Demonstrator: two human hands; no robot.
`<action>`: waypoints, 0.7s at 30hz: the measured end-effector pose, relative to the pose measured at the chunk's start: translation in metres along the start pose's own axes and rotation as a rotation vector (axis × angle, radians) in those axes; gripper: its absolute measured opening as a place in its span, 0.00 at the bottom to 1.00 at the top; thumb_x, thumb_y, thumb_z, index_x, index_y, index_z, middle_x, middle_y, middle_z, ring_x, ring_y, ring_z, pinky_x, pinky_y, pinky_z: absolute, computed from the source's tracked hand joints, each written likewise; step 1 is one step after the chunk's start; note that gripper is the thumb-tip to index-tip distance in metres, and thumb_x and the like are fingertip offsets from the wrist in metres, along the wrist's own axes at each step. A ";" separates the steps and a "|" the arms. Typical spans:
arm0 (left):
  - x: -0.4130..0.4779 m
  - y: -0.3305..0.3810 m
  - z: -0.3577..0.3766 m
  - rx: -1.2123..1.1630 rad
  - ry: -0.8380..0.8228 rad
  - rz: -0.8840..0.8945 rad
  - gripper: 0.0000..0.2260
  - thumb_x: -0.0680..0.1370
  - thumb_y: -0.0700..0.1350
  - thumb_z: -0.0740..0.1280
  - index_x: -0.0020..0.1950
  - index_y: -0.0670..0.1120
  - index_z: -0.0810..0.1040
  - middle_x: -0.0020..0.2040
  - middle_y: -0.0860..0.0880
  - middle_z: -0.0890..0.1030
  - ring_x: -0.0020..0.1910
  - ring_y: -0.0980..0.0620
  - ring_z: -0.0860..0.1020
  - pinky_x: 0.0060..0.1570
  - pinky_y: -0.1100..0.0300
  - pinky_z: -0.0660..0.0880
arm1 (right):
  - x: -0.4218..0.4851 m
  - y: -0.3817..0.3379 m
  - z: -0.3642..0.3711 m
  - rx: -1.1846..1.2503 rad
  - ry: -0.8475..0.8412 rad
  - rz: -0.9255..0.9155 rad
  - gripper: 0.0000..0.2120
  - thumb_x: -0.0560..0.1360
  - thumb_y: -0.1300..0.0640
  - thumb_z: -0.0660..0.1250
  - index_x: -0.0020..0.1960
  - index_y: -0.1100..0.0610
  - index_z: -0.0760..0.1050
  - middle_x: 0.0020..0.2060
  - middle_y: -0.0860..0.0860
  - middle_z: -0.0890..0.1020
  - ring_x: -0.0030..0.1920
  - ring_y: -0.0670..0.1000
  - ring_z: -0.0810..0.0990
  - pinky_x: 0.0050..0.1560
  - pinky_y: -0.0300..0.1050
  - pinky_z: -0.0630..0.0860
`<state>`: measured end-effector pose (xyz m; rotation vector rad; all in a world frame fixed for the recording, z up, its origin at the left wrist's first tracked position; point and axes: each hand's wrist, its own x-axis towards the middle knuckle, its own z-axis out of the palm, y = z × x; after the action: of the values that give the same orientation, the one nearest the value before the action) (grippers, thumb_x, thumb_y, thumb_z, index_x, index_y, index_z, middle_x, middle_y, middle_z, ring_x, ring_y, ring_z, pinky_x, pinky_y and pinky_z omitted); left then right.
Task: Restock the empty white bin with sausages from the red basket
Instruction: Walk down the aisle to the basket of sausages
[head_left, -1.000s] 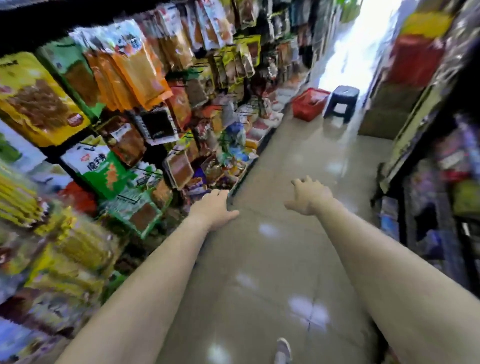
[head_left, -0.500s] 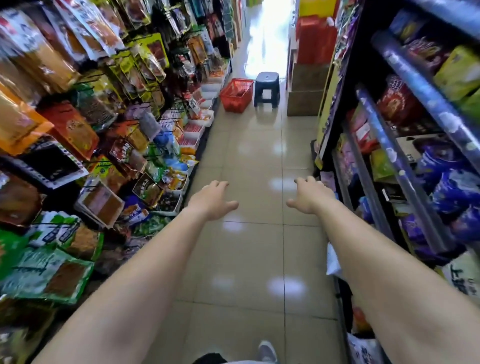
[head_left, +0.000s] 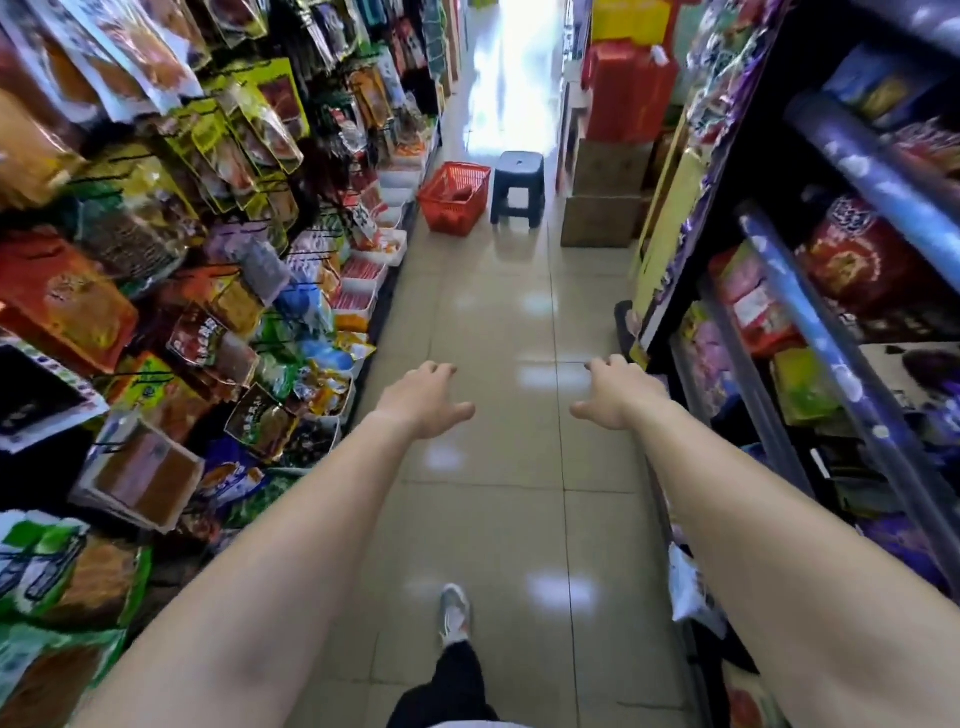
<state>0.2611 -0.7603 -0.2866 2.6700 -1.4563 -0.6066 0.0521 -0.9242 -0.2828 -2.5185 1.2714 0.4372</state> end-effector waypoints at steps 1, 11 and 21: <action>0.019 -0.011 -0.008 -0.006 0.002 0.005 0.35 0.76 0.61 0.65 0.79 0.48 0.61 0.75 0.45 0.67 0.72 0.43 0.68 0.66 0.47 0.70 | 0.019 -0.012 -0.008 -0.011 0.005 -0.005 0.33 0.74 0.40 0.66 0.74 0.52 0.63 0.69 0.56 0.68 0.68 0.60 0.70 0.56 0.56 0.72; 0.200 -0.088 -0.115 -0.027 -0.012 0.027 0.34 0.76 0.61 0.64 0.78 0.48 0.62 0.75 0.45 0.67 0.71 0.43 0.69 0.66 0.47 0.70 | 0.187 -0.104 -0.096 0.003 0.036 -0.027 0.36 0.75 0.38 0.67 0.76 0.52 0.61 0.71 0.56 0.67 0.68 0.61 0.69 0.61 0.58 0.73; 0.396 -0.081 -0.161 0.018 -0.075 0.047 0.34 0.77 0.60 0.64 0.78 0.48 0.61 0.75 0.45 0.65 0.72 0.43 0.68 0.65 0.47 0.71 | 0.379 -0.089 -0.146 0.041 0.031 0.016 0.34 0.75 0.40 0.67 0.75 0.53 0.63 0.70 0.57 0.69 0.67 0.61 0.71 0.59 0.57 0.73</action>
<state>0.5745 -1.0626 -0.2817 2.6454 -1.5454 -0.7013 0.3593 -1.2046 -0.2875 -2.4925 1.2998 0.3730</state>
